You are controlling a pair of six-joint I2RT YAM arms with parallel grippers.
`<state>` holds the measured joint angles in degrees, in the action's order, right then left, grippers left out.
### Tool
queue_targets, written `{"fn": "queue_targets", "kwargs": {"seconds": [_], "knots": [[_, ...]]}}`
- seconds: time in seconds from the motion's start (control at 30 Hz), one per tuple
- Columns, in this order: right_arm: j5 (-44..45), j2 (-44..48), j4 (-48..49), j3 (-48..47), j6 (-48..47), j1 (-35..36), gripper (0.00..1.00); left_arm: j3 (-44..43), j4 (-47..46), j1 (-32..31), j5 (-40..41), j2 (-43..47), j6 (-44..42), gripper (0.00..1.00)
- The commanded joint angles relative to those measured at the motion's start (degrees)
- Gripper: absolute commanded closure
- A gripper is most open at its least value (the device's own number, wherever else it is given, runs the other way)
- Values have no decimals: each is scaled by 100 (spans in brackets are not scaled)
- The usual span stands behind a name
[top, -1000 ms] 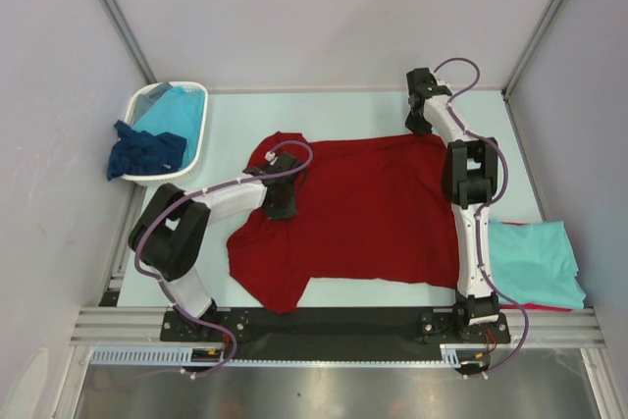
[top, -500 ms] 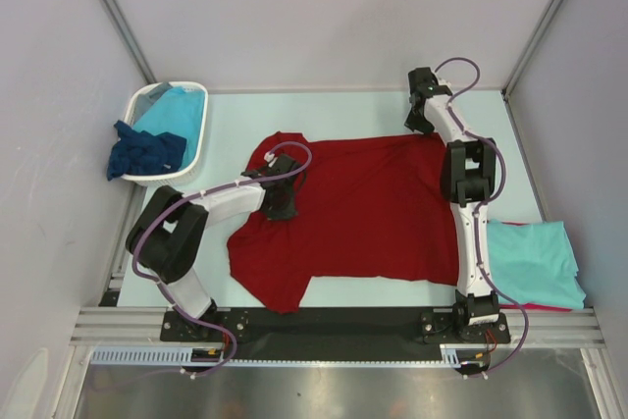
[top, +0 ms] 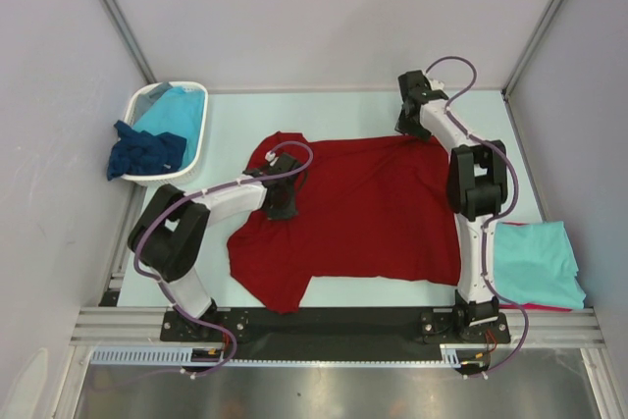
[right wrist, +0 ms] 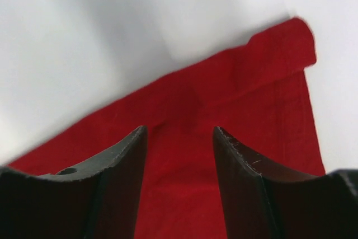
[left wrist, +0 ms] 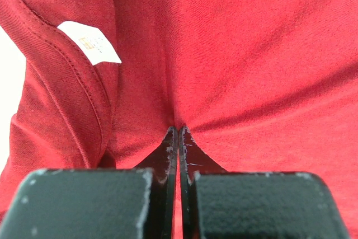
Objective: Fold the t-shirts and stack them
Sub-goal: Flatten out the tshirt
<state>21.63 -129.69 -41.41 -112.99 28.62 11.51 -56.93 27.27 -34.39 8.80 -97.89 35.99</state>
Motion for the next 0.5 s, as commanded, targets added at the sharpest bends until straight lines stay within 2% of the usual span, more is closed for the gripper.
{"fn": "queue_targets", "kwargs": {"seconds": [0.0,0.23,0.47], "knots": [[114,479,300,479,55,115,45,6,218,-173,-335,-292,58,100],[70,489,546,1007,56,176,46,-108,226,-252,-344,-389,66,100],[-62,-214,326,-28,-23,36,48,-135,279,-287,-300,-354,66,100]]}}
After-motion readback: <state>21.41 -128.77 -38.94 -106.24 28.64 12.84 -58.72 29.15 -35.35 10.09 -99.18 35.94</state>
